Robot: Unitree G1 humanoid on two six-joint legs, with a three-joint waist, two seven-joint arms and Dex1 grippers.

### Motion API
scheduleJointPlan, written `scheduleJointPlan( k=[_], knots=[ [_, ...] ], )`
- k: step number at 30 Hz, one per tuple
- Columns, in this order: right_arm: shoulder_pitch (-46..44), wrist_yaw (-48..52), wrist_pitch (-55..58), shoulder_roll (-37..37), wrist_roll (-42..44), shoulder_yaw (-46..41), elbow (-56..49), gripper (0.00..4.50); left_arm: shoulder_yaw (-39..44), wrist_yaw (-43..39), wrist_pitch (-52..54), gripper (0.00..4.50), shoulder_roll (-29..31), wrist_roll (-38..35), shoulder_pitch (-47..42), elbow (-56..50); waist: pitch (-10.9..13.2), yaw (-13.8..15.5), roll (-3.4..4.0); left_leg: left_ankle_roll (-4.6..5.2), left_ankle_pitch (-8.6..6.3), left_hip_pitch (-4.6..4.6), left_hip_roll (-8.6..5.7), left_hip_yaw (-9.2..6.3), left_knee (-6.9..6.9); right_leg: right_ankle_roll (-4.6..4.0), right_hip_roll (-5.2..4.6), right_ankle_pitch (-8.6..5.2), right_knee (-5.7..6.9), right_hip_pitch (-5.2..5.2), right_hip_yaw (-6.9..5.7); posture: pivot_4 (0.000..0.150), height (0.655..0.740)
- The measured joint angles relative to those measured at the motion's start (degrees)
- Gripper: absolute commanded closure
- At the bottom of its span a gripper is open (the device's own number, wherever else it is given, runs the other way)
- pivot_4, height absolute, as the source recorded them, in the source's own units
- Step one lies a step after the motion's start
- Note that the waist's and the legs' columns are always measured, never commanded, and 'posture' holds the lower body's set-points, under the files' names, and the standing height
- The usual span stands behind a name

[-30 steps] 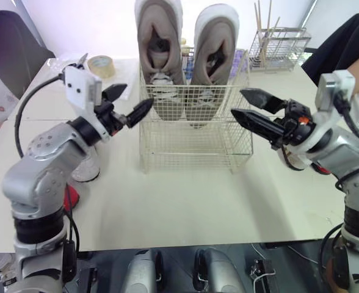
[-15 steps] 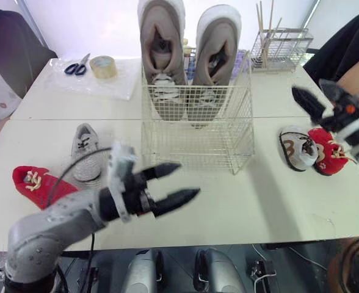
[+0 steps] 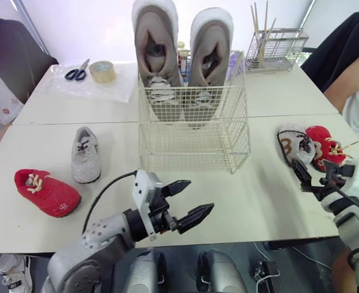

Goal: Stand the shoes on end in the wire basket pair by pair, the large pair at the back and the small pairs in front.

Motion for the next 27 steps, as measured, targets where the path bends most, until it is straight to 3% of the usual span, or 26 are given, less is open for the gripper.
scheduleJointPlan(
  k=[6, 21, 24, 27],
  knots=[
    [-6.29, 0.93, -4.11, 0.63, -4.28, 3.52, 9.22, 0.0, -4.87, 1.88, -1.08, 0.06, -2.99, 4.64, -0.89, 0.65, -0.01, 0.03, 0.02, 0.03, -0.01, -0.07, 0.0, -0.01, 0.0, 0.0, 0.02, 0.0, 0.0, -0.07, -0.02, 0.15, 0.74],
    [-17.64, 0.93, -14.57, 2.24, -12.67, 5.76, 31.77, 0.0, -4.7, -0.51, -4.33, 0.06, -1.9, 9.52, -1.55, 4.56, -0.01, -0.08, 0.09, 0.05, -0.01, -0.13, 0.0, 0.0, 0.0, 0.04, 0.03, 0.02, 0.02, -0.12, -0.02, 0.15, 0.74],
    [-20.43, 0.42, -16.49, 2.51, -14.66, 6.91, 37.9, 0.9, -4.85, -1.66, -5.09, 0.0, -1.39, 10.08, -0.6, 5.03, -0.01, -0.18, 0.11, 0.05, -0.01, -0.13, 0.0, 0.01, 0.0, 0.04, 0.03, 0.02, 0.01, -0.12, -0.02, 0.15, 0.74],
    [-21.76, -0.05, -19.72, 2.11, -17.8, 8.51, 41.56, 2.26, -4.81, -2.8, -6.01, 0.0, -0.7, 10.75, 0.88, 5.93, -0.01, -0.25, 0.11, 0.05, -0.01, -0.13, 0.01, 0.01, -0.01, 0.05, 0.03, 0.02, 0.01, -0.13, -0.02, 0.15, 0.74]
  ],
)
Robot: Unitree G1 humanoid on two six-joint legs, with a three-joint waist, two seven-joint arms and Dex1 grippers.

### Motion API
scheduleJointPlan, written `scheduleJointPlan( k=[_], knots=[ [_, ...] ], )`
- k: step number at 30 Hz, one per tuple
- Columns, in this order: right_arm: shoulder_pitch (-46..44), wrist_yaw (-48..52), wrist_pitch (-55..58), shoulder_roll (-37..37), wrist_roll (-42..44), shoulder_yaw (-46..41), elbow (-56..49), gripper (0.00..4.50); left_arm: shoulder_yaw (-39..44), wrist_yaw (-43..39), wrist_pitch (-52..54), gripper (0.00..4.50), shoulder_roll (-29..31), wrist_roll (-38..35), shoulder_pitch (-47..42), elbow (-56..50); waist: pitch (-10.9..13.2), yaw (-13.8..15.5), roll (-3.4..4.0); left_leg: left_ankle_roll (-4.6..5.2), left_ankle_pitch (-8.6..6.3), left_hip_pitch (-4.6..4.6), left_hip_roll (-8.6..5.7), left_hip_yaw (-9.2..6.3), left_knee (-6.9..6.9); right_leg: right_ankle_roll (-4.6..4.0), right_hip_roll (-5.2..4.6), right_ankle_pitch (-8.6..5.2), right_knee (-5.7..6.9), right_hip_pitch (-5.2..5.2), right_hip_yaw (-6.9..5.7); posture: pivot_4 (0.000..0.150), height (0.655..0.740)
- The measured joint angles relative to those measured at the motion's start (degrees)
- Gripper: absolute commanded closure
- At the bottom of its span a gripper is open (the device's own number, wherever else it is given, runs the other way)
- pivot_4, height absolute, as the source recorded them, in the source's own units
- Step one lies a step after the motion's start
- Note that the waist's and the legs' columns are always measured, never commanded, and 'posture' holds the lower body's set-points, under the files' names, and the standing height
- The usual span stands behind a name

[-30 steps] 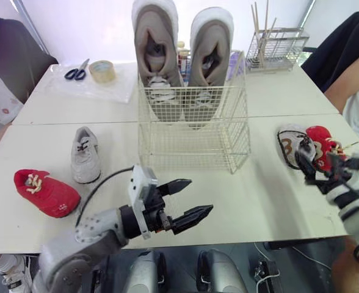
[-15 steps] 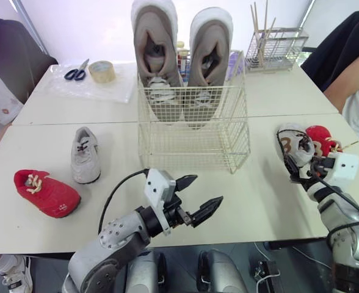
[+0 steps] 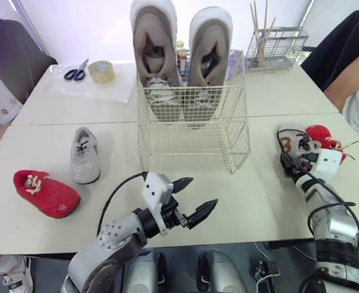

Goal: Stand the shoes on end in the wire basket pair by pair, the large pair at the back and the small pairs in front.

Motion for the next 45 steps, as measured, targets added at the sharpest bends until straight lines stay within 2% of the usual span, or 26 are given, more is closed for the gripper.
scheduleJointPlan(
  k=[2, 7, 10, 13, 17, 22, 25, 28, 31, 35, 37, 39, 42, 45],
  knots=[
    [-0.28, 0.17, -1.88, 0.0, -1.06, 0.24, 0.61, 2.55, 0.1, -0.7, -0.63, 0.0, 0.48, 0.06, 0.59, 0.13, 0.0, -0.08, 0.0, 0.0, 0.0, 0.02, 0.0, 0.0, 0.01, -0.01, -0.01, 0.0, 0.0, 0.02, 0.0, 0.15, 0.74],
    [-0.58, -0.03, -2.38, 0.88, -0.65, -0.08, -0.07, 2.58, 2.38, -1.66, -0.16, 0.0, 1.93, -1.86, 1.87, -0.16, 0.02, -0.22, 0.04, 0.0, 0.0, -0.01, 0.03, 0.0, 0.01, 0.0, -0.02, 0.0, 0.02, -0.02, 0.01, 0.15, 0.74],
    [-2.96, -0.39, -2.71, 1.41, 0.96, -0.63, -2.3, 2.58, 5.81, -1.85, 2.96, 0.0, 3.93, -7.63, 1.98, -2.49, 0.12, -0.46, 0.29, -0.01, 0.01, -0.18, 0.02, 0.04, 0.0, 0.15, -0.03, 0.1, 0.07, -0.23, 0.05, 0.15, 0.74],
    [-10.5, -0.15, -3.54, 0.54, 3.32, -1.78, -4.93, 2.58, 8.83, -2.22, 6.17, 0.0, 6.82, -15.01, 2.16, -4.84, 0.17, -1.27, 0.45, -0.02, 0.02, -0.2, 0.02, 0.06, 0.0, 0.18, -0.01, 0.1, 0.12, -0.29, 0.07, 0.15, 0.74],
    [-25.05, 3.24, -5.15, -2.7, 6.85, -2.85, -6.4, 2.58, 14.25, -1.35, 9.23, 0.0, 10.52, -24.97, 0.98, -5.62, 0.18, -1.22, 0.47, -0.11, 0.07, -0.16, 0.05, 0.03, -0.08, 0.17, 0.06, 0.1, 0.13, -0.29, 0.05, 0.15, 0.74],
    [-40.71, 24.04, -0.78, -10.79, 16.55, 1.17, -6.44, 2.58, 22.86, 2.91, 10.41, 0.0, 16.47, -37.54, 0.27, -6.53, 0.21, -1.06, 0.43, -0.11, 0.08, -0.15, 0.05, 0.01, -0.2, 0.16, 0.03, 0.1, 0.05, -0.24, 0.01, 0.15, 0.74],
    [-45.5, 34.92, 7.2, -14.38, 23.6, 2.84, -7.29, 2.58, 28.15, 5.23, 10.06, 0.0, 20.18, -44.84, 2.77, -7.23, 0.22, -1.11, 0.38, -0.1, 0.07, -0.15, 0.02, 0.03, -0.21, 0.16, -0.12, 0.11, -0.03, -0.2, -0.01, 0.15, 0.74],
    [-49.48, 49.52, 15.41, -16.32, 29.89, 8.11, -9.01, 2.58, 34.82, 8.25, 7.71, 0.0, 24.1, -55.25, 7.7, -9.37, 0.24, -1.37, 0.39, -0.02, 0.0, -0.15, 0.0, 0.05, -0.23, 0.15, -0.29, 0.11, -0.03, -0.23, -0.02, 0.15, 0.74],
    [-52.83, 61.32, 18.06, -17.25, 30.9, 13.1, -9.66, 2.58, 42.5, 10.15, 4.85, 0.0, 27.35, -65.38, 13.79, -12.52, 0.27, -1.39, 0.36, -0.03, 0.0, -0.13, -0.02, 0.05, -0.29, -0.02, -0.33, 0.02, -0.06, -0.28, -0.03, 0.15, 0.74],
    [-54.79, 76.98, 15.65, -18.4, 28.36, 19.76, -8.69, 2.58, 59.77, 11.41, 0.7, 0.0, 29.91, -76.01, 21.4, -12.73, 0.33, -1.09, 0.26, -0.07, 0.01, -0.15, -0.05, 0.03, -0.3, -0.07, -0.34, -0.01, -0.12, -0.31, -0.05, 0.15, 0.74],
    [-54.99, 80.51, 12.48, -18.45, 27.19, 23.82, -8.44, 2.58, 64.7, 9.18, -2.27, 0.0, 31.43, -78.27, 21.56, -10.77, 0.33, -1.12, 0.27, -0.1, 0.03, -0.15, -0.06, 0.04, -0.31, -0.08, -0.34, -0.02, -0.17, -0.31, -0.06, 0.15, 0.74],
    [-55.83, 81.62, 8.98, -18.29, 27.01, 28.02, -7.72, 2.58, 66.07, 7.3, -4.83, 0.0, 33.89, -78.9, 19.47, -8.98, 0.34, -1.12, 0.28, -0.14, 0.04, -0.17, -0.07, 0.1, -0.32, -0.09, -0.32, -0.02, -0.15, -0.39, -0.05, 0.15, 0.74],
    [-57.64, 81.78, 4.69, -18.21, 26.75, 31.54, -5.65, 2.58, 65.96, 6.3, -6.21, 0.0, 36.95, -78.95, 18.48, -8.4, 0.38, -1.31, 0.23, -0.45, 0.22, -0.19, -0.08, 0.22, -0.42, -0.07, -0.32, -0.01, -0.19, -0.43, 0.0, 0.15, 0.74],
    [-59.52, 81.81, 0.52, -17.84, 25.39, 33.34, -1.19, 2.58, 61.94, 6.13, -8.07, 0.0, 40.07, -78.95, 15.34, -8.68, 0.38, -1.25, 0.22, -0.51, 0.26, -0.19, -0.14, 0.32, -0.6, -0.05, -0.26, 0.01, -0.24, -0.52, 0.01, 0.15, 0.74]
  ],
)
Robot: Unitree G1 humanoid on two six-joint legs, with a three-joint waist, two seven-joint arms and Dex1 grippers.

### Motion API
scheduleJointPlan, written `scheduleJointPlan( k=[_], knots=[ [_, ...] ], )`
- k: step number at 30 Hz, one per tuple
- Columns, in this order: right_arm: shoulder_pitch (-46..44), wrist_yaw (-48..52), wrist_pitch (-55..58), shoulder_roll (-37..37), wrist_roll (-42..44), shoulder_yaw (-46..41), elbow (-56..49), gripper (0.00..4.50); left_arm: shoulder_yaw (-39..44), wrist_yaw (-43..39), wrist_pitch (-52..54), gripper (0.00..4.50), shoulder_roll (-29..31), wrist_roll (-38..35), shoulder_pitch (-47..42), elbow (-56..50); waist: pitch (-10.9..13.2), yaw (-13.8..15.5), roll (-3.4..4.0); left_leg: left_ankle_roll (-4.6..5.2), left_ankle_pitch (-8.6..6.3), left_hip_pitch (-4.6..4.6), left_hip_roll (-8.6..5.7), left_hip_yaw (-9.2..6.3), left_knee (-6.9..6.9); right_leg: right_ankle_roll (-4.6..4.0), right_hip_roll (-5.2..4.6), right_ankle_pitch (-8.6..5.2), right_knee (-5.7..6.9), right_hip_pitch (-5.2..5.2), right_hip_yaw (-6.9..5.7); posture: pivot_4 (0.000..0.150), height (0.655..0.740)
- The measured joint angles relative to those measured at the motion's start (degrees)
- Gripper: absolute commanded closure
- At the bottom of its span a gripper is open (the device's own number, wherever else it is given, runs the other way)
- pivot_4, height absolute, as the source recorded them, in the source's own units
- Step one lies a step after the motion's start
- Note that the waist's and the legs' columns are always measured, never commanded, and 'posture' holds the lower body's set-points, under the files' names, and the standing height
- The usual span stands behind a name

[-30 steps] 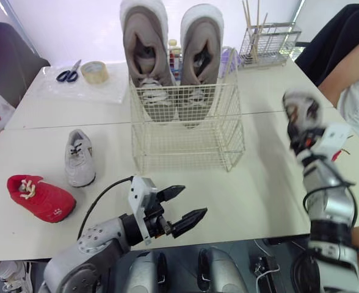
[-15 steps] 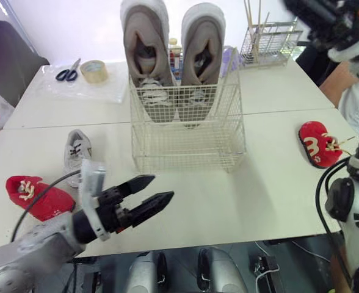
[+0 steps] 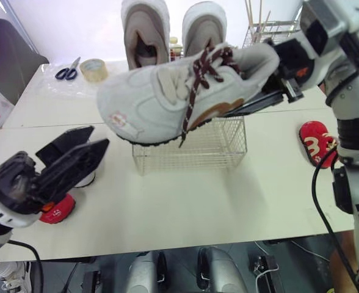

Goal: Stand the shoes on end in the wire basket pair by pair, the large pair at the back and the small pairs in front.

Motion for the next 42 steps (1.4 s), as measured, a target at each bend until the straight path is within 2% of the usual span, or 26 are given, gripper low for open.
scheduleJointPlan(
  k=[4, 8, 15, 18, 20, 22, 23, 31, 34, 36, 38, 42],
  knots=[
    [-0.06, 0.01, -2.06, -0.1, -0.45, 1.5, 2.15, 2.58, -8.36, 2.14, -3.3, 0.0, 0.15, -0.22, -9.16, 0.19, 0.01, 0.03, 0.0, -0.02, 0.01, -0.01, 0.02, 0.02, -0.07, 0.07, 0.03, 0.05, 0.0, -0.03, 0.01, 0.15, 0.74],
    [0.39, 0.02, -2.1, -0.88, -0.39, 1.86, 1.4, 2.58, -12.92, 3.69, -3.6, 0.0, -0.04, -0.45, -16.14, 1.63, 0.02, 0.02, 0.0, -0.02, 0.02, -0.01, 0.03, 0.02, -0.08, 0.16, 0.08, 0.1, 0.01, -0.03, 0.0, 0.15, 0.74],
    [4.14, 0.03, 1.14, -2.19, 1.6, 1.87, -6.49, 2.58, -21.42, 5.02, 1.21, 0.0, -3.6, -0.61, -29.27, 6.77, 0.02, 0.19, -0.03, -0.03, 0.04, 0.01, 0.03, 0.01, -0.05, 0.19, 0.13, 0.12, 0.06, 0.01, 0.0, 0.15, 0.74],
    [4.78, 0.02, 2.44, -2.38, 1.85, 1.58, -8.12, 2.59, -22.08, 4.27, 4.73, 0.79, -4.89, -0.63, -30.4, 8.82, 0.02, 0.11, -0.05, -0.04, 0.05, 0.01, 0.04, 0.01, -0.05, 0.2, 0.16, 0.12, 0.08, 0.01, 0.01, 0.15, 0.74],
    [5.47, 0.03, 3.05, -2.32, 1.51, 1.25, -8.43, 2.59, -22.15, 3.12, 6.57, 1.61, -5.51, -0.74, -30.46, 9.16, 0.02, 0.12, -0.05, -0.04, 0.05, 0.01, 0.04, 0.01, -0.05, 0.2, 0.16, 0.12, 0.09, 0.01, 0.01, 0.15, 0.74],
    [5.63, 0.03, 3.52, -2.1, 0.74, 0.94, -8.77, 2.59, -22.15, 2.29, 7.96, 2.61, -6.34, -0.77, -30.41, 9.5, 0.02, 0.14, -0.05, -0.06, 0.06, 0.02, 0.04, 0.0, -0.05, 0.2, 0.16, 0.12, 0.1, 0.0, 0.01, 0.15, 0.74],
    [5.63, 0.02, 3.52, -1.98, 0.39, 0.78, -9.3, 2.59, -22.04, 2.17, 8.66, 2.86, -6.47, -0.75, -30.15, 10.16, 0.02, 0.14, -0.05, -0.07, 0.07, 0.02, 0.04, -0.01, -0.05, 0.2, 0.16, 0.12, 0.13, 0.0, 0.01, 0.15, 0.74],
    [5.63, 0.03, 4.78, -1.41, -0.73, 0.15, -10.61, 2.59, -20.87, 1.21, 11.53, 2.86, -6.94, -0.75, -29.41, 11.49, 0.03, 0.27, -0.07, -0.12, 0.1, 0.03, 0.03, -0.06, -0.02, 0.19, 0.17, 0.11, 0.16, 0.02, 0.01, 0.15, 0.74],
    [5.63, 0.03, 4.77, -1.15, -1.21, -0.78, -10.55, 2.59, -20.87, 1.65, 11.54, 2.06, -9.49, -0.75, -31.06, 11.62, 0.02, 0.24, -0.08, -0.12, 0.1, 0.03, 0.04, -0.07, -0.02, 0.19, 0.17, 0.11, 0.17, 0.02, 0.01, 0.15, 0.74],
    [5.62, 0.03, 4.72, -1.03, -1.74, -1.38, -10.3, 2.59, -20.49, 2.13, 11.6, 1.2, -10.54, -0.75, -31.31, 11.98, 0.02, 0.2, -0.1, -0.12, 0.11, 0.03, 0.04, -0.07, -0.02, 0.19, 0.18, 0.11, 0.18, 0.03, 0.01, 0.15, 0.74],
    [5.62, 0.03, 4.64, -0.86, -2.25, -1.84, -10.12, 2.59, -18.66, 2.68, 12.45, 0.15, -10.12, -0.73, -30.16, 12.73, 0.03, 0.1, -0.11, -0.13, 0.12, 0.03, 0.04, -0.08, -0.02, 0.19, 0.19, 0.11, 0.2, 0.01, 0.02, 0.15, 0.74],
    [5.53, 0.02, 3.61, 0.13, -3.92, -2.52, -9.44, 2.59, -16.47, 2.12, 12.71, 0.06, -10.55, -0.73, -24.57, 12.0, 0.02, -0.04, -0.11, -0.16, 0.13, 0.06, 0.06, -0.08, -0.02, 0.19, 0.2, 0.11, 0.2, 0.02, 0.02, 0.15, 0.74]
  ],
)
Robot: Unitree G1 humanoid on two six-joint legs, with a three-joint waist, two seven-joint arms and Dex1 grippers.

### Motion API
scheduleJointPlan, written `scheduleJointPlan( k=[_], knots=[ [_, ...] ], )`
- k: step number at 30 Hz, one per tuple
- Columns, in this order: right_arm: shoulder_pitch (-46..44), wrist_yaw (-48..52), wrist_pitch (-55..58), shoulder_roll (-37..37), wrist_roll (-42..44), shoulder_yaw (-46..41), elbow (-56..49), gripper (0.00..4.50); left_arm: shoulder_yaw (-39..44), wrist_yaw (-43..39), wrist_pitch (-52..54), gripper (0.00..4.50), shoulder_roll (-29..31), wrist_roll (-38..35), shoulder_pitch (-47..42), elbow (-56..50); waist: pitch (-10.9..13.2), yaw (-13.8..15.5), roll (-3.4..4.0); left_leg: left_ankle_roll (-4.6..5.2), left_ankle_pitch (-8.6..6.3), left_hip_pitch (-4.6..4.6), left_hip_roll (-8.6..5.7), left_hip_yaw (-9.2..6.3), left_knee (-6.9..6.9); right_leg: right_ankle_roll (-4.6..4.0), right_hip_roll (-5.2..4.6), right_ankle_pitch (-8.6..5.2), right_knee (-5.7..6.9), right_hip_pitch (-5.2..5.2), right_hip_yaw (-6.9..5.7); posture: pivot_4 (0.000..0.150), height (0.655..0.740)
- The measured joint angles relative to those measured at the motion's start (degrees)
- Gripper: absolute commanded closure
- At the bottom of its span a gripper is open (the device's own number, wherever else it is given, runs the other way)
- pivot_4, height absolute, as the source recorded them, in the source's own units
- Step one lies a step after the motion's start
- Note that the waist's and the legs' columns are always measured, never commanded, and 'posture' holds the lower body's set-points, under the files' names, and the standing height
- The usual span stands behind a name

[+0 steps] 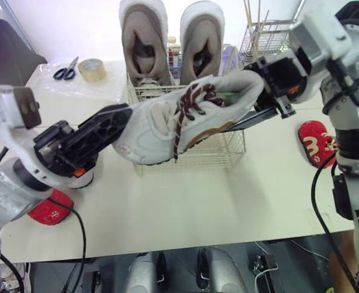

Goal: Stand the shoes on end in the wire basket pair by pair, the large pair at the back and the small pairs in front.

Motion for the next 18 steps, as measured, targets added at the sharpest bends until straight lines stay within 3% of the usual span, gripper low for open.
scheduleJointPlan(
  k=[8, 11, 16, 17, 18],
  knots=[
    [0.0, 0.0, -0.63, 1.52, -1.04, -0.04, 0.55, 2.59, -3.97, 0.96, -3.71, 0.06, -2.27, 0.02, 1.97, -4.9, -0.01, 0.3, -0.06, -0.01, 0.01, 0.01, -0.04, -0.06, 0.03, -0.01, -0.04, 0.0, 0.0, 0.08, -0.01, 0.15, 0.74],
    [0.0, 0.0, -0.32, 1.5, -0.92, -0.08, 0.1, 2.59, -7.08, 2.15, -4.86, 0.81, -3.5, 0.01, -2.2, -4.92, -0.01, 0.29, -0.07, -0.03, 0.02, 0.02, -0.03, -0.09, 0.03, -0.01, -0.02, 0.0, 0.02, 0.08, -0.01, 0.15, 0.74],
    [0.02, -0.01, 0.87, 1.46, -0.75, -0.82, -1.19, 2.59, -9.01, 3.76, -5.82, 2.92, -4.93, 0.03, -3.11, -4.55, -0.01, 0.1, -0.07, -0.02, 0.02, 0.02, -0.01, -0.09, 0.03, -0.01, 0.01, 0.0, 0.03, 0.07, -0.01, 0.15, 0.74],
    [0.02, -0.17, 1.15, 1.53, -0.95, -1.12, -1.51, 1.89, -9.08, 4.0, -5.82, 3.29, -4.93, 0.05, -3.09, -4.55, -0.01, 0.14, -0.07, -0.02, 0.02, 0.02, -0.01, -0.09, 0.03, -0.01, 0.01, 0.0, 0.03, 0.08, -0.01, 0.15, 0.74],
    [0.02, -0.38, 1.22, 1.65, -1.07, -1.42, -1.56, 1.69, -9.16, 4.13, -5.82, 3.29, -4.94, 0.05, -3.1, -4.53, -0.01, 0.16, -0.07, -0.03, 0.02, 0.03, -0.01, -0.09, 0.03, -0.01, 0.01, 0.0, 0.04, 0.08, -0.01, 0.15, 0.74]
  ],
)
